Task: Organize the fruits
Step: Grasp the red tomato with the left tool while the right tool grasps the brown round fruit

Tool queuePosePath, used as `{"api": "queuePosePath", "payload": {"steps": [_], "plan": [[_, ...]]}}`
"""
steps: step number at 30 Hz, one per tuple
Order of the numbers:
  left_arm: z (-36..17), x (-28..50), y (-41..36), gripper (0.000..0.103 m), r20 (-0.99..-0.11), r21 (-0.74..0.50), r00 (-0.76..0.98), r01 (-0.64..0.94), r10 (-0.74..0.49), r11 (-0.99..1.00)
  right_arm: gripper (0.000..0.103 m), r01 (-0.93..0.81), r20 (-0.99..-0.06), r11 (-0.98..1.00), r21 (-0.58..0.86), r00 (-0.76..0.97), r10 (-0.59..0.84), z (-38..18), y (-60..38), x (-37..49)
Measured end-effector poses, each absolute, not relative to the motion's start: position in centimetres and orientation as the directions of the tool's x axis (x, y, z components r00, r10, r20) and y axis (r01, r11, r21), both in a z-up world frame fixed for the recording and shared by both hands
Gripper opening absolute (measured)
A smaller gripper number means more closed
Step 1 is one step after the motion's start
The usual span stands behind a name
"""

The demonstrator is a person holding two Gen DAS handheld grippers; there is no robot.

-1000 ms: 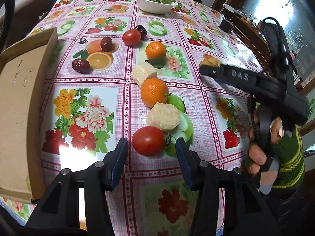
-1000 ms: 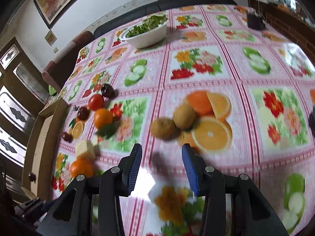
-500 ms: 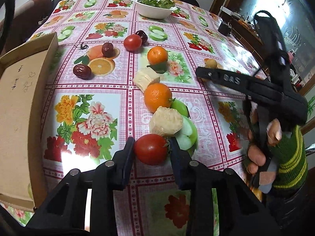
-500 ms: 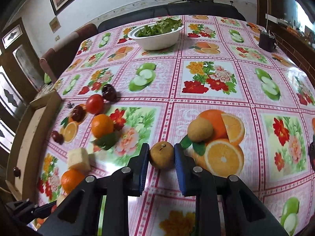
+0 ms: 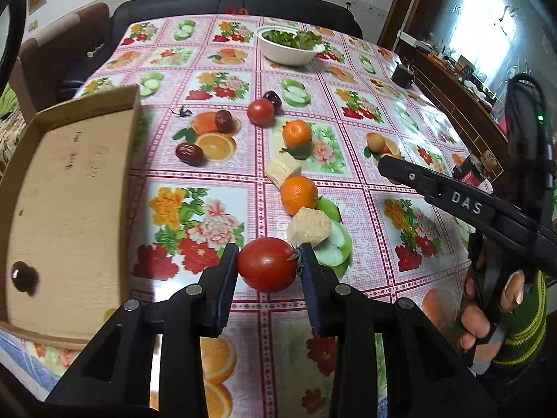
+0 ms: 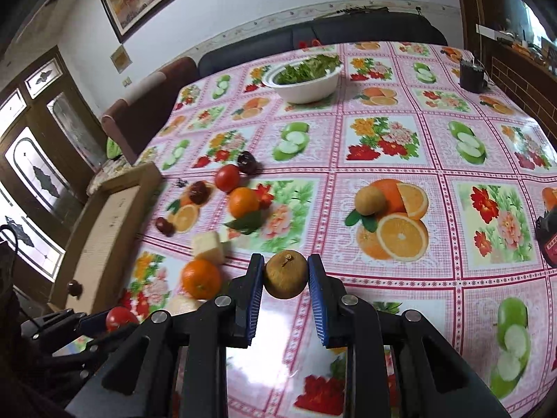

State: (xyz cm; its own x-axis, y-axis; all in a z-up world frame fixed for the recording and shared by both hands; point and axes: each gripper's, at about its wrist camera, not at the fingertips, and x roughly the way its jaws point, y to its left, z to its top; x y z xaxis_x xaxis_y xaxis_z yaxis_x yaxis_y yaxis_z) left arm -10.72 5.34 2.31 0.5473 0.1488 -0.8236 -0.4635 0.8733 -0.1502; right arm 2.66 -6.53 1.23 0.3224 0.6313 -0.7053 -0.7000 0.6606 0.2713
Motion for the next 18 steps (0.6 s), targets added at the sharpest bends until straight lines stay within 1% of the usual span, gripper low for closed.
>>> {"api": "queuePosePath", "payload": {"steps": [9, 18], "plan": [[3.3, -12.6, 6.5, 0.032, -0.81, -0.123, 0.551, -0.494, 0.201, 0.861, 0.026, -0.737, -0.676, 0.616, 0.28, 0.304, 0.671, 3.2, -5.7, 0.5], [3.3, -14.5, 9.0, 0.032, -0.806, -0.11, 0.535, -0.557, 0.254, 0.823, 0.026, -0.77, -0.672, 0.571, 0.285, 0.264, 0.692, 3.9, -3.7, -1.5]]}}
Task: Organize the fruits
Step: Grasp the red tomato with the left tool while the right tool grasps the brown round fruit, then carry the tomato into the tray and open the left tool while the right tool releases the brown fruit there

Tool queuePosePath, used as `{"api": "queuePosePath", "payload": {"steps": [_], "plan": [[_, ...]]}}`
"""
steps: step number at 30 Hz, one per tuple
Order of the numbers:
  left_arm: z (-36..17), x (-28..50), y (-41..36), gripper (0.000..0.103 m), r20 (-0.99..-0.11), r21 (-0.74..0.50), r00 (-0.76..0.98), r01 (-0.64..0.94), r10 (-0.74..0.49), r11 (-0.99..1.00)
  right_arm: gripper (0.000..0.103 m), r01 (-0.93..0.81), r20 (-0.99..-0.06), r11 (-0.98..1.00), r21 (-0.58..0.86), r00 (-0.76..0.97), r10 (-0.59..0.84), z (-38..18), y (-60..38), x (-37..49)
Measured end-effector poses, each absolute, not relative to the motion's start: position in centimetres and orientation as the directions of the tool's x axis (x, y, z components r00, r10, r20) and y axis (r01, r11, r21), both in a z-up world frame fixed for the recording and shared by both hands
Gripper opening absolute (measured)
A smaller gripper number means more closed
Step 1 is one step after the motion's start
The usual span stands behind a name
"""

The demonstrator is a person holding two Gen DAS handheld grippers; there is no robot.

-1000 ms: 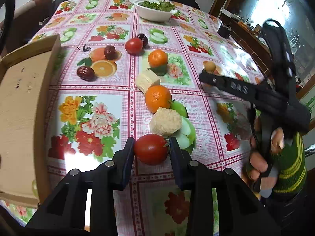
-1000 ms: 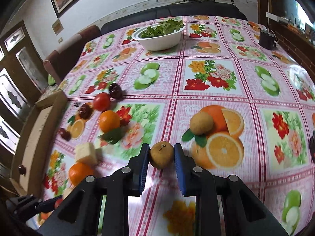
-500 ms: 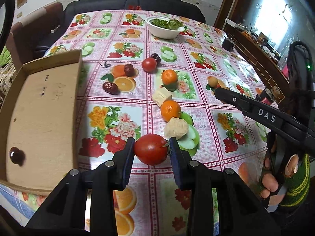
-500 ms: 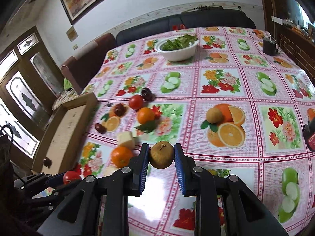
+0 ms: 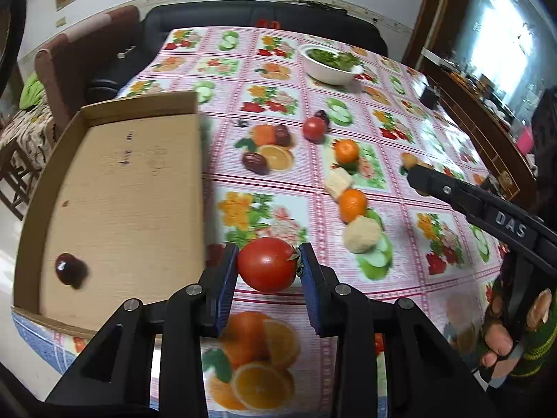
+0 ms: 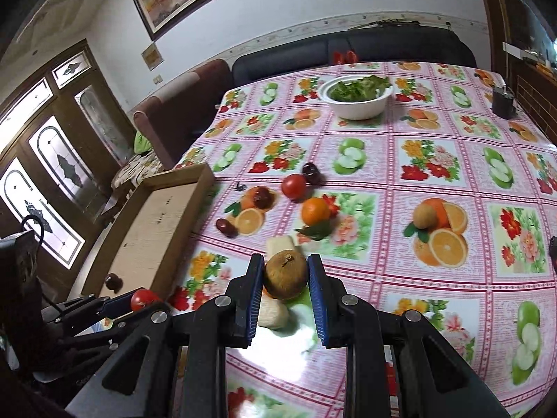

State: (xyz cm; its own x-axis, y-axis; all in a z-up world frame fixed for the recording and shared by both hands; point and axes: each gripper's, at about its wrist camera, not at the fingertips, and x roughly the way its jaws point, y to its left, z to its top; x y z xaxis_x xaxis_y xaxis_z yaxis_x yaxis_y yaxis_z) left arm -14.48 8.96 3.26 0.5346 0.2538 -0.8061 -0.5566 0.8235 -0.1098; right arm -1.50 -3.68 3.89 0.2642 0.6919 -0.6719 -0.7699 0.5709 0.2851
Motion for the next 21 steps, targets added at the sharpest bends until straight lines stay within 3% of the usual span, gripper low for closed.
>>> {"api": "queuePosePath", "payload": {"steps": [21], "plan": [[3.5, -17.2, 12.4, 0.033, -0.799, -0.12, 0.522, -0.625, 0.299, 0.771, 0.026, -0.83, -0.678, 0.491, 0.265, 0.202, 0.707, 4.4, 0.5, -4.9]]}}
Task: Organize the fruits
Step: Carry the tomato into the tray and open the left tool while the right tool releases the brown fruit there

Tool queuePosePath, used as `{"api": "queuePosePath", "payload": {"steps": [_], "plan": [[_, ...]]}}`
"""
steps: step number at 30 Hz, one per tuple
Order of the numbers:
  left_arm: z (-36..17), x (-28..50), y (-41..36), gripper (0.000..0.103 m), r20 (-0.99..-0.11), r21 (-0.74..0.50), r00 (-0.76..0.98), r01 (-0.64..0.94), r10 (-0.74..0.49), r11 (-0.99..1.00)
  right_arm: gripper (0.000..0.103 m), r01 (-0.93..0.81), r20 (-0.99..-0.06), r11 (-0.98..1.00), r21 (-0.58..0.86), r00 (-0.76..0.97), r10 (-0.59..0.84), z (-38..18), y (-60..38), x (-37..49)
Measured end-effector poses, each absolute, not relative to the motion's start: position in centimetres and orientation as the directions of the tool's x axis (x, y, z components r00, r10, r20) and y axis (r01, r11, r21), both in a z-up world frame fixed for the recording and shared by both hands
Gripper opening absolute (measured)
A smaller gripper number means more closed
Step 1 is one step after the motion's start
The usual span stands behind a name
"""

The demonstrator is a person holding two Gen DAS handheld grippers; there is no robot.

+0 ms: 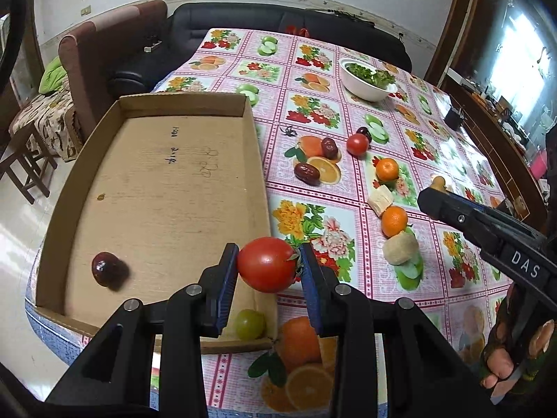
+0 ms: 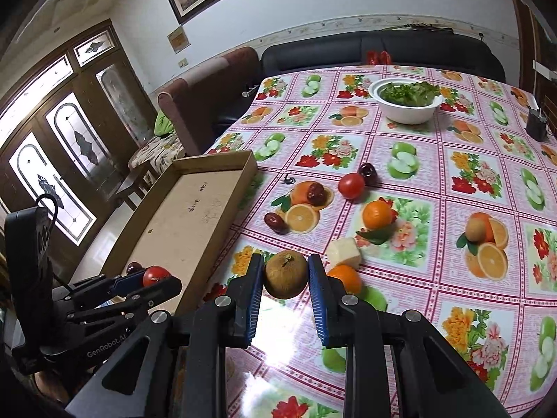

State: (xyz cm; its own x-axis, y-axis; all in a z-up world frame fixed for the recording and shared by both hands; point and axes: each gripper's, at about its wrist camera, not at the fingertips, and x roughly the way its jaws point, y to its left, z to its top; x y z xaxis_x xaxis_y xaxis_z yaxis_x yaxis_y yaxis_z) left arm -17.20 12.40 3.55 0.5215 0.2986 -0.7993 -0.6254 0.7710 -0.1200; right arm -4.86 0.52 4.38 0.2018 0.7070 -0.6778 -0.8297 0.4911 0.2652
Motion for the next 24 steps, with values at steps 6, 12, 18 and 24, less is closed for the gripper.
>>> {"api": "queuePosePath", "payload": {"steps": [6, 12, 18, 24], "plan": [[3.8, -17.9, 13.3, 0.033, -0.796, -0.128, 0.522, -0.639, 0.306, 0.758, 0.026, -0.846, -0.682, 0.464, 0.262, 0.178, 0.71, 4.3, 1.7, -5.9], [3.7, -18.4, 14.4, 0.033, -0.796, -0.13, 0.516, -0.656, 0.316, 0.743, 0.026, -0.863, -0.686, 0.436, 0.254, 0.157, 0.711, 4.5, 3.0, -7.0], [3.5, -19.0, 15.6, 0.033, -0.796, -0.093, 0.484, -0.691, 0.363, 0.716, 0.026, -0.873, -0.689, 0.42, 0.248, 0.146, 0.71, 4.4, 4.2, -7.5], [3.3, -19.6, 17.1, 0.033, -0.796, -0.052, 0.446, -0.724, 0.41, 0.688, 0.026, -0.883, -0.7, 0.402, 0.242, 0.128, 0.702, 3.9, 5.3, -8.3]]}}
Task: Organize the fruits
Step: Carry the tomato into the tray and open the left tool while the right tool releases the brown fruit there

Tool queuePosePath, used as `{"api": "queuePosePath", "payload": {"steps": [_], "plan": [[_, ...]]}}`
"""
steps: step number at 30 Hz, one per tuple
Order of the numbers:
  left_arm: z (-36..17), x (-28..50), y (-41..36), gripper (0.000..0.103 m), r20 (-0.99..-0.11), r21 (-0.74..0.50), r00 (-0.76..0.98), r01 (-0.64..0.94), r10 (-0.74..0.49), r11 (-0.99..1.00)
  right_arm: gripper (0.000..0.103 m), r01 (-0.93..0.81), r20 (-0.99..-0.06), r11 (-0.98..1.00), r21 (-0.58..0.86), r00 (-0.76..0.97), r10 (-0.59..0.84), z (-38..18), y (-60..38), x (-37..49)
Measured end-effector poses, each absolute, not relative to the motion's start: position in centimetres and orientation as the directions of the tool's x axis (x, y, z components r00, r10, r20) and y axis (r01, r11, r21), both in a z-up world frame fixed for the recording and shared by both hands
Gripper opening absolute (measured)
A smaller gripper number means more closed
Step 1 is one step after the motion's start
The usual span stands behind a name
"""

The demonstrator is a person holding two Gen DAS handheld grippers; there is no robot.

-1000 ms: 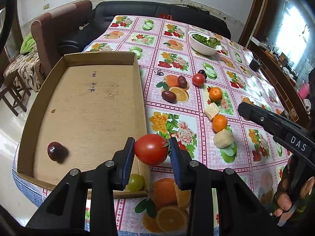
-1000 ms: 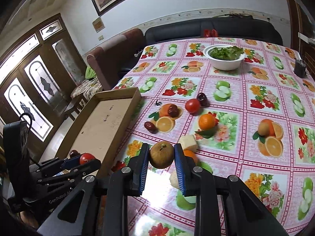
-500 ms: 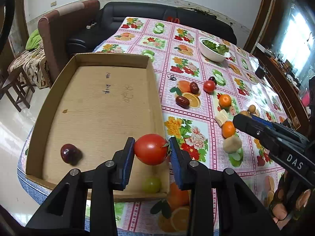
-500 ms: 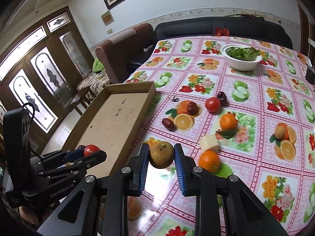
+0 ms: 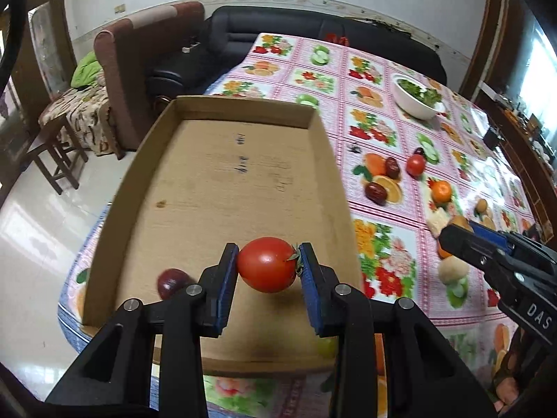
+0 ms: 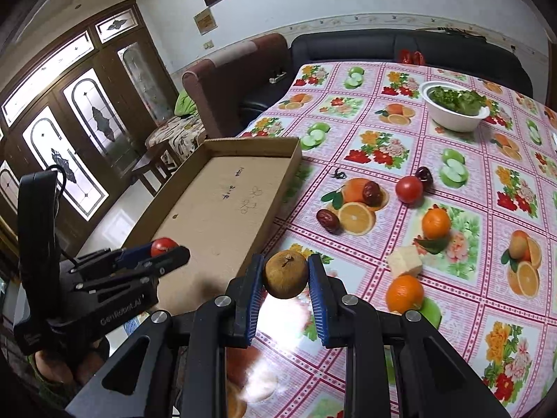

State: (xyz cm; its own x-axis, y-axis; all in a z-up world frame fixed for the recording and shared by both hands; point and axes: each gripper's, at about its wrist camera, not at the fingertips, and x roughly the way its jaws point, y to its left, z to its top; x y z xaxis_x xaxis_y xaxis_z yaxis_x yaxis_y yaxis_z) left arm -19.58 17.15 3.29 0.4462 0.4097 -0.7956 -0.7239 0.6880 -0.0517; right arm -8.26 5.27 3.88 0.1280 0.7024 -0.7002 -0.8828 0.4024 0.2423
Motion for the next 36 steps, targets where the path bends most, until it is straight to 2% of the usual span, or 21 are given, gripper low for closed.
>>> {"api": "queuePosePath", "payload": {"steps": [11, 25, 33, 36], "plan": [[3.2, -20.5, 22.8, 0.033, -0.803, -0.048, 0.402, -0.778, 0.439, 0.626, 0.026, -0.919, -0.717, 0.306, 0.248, 0.038, 0.696, 2.8, 10.3, -10.9], [-0.5, -19.6, 25.2, 0.033, -0.874, -0.039, 0.314, -0.806, 0.371, 0.591, 0.025, -0.967, -0.808, 0.169, 0.192, -0.058, 0.587, -2.0, 16.7, -15.7], [-0.4, -19.8, 25.0, 0.034, -0.879, -0.056, 0.317, -0.811, 0.356, 0.582, 0.029, -0.968, -0.818, 0.175, 0.182, -0.051, 0.573, -2.5, 16.4, -15.7], [0.3, -20.4, 24.9, 0.041, -0.872, -0.081, 0.335, -0.817, 0.356, 0.571, 0.035, -0.966, -0.812, 0.176, 0.19, -0.054, 0.581, -2.1, 15.9, -15.6]]}}
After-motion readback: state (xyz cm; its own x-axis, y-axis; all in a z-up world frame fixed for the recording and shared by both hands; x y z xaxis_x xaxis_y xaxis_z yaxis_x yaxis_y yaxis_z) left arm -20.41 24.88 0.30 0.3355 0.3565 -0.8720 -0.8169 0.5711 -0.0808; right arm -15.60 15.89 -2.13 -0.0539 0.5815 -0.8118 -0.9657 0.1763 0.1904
